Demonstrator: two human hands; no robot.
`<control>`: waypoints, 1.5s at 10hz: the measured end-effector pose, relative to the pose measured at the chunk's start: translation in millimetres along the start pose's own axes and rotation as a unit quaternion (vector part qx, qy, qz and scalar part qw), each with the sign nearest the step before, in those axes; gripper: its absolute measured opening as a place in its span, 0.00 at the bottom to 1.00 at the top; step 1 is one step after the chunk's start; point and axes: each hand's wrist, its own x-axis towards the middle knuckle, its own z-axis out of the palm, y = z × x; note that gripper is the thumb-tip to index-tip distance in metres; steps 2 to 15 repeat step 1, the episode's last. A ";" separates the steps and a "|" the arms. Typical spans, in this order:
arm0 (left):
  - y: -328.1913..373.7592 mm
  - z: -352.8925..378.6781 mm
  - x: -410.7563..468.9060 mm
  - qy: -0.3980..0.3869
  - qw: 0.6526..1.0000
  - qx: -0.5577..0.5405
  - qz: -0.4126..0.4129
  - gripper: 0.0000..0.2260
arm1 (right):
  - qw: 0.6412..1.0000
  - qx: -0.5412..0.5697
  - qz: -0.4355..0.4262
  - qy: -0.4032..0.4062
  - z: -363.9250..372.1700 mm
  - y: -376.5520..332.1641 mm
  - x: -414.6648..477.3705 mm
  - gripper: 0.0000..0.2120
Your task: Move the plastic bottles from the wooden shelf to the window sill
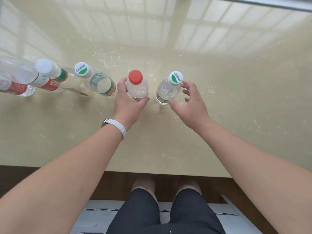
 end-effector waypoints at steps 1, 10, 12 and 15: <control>6.5 -13.5 -11.6 -0.006 1.000 -0.016 -0.004 0.41 | 1.000 -0.004 -0.012 0.023 -19.8 -13.7 -9.5 0.30; 6.5 -13.5 -11.6 -0.006 1.000 -0.016 -0.004 0.41 | 1.000 -0.004 -0.012 0.023 -19.8 -13.7 -9.5 0.30; 6.5 -13.5 -11.6 -0.006 1.000 -0.016 -0.004 0.41 | 1.000 -0.004 -0.012 0.023 -19.8 -13.7 -9.5 0.30; 6.5 -13.5 -11.6 -0.006 1.000 -0.016 -0.004 0.41 | 1.000 -0.004 -0.012 0.023 -19.8 -13.7 -9.5 0.30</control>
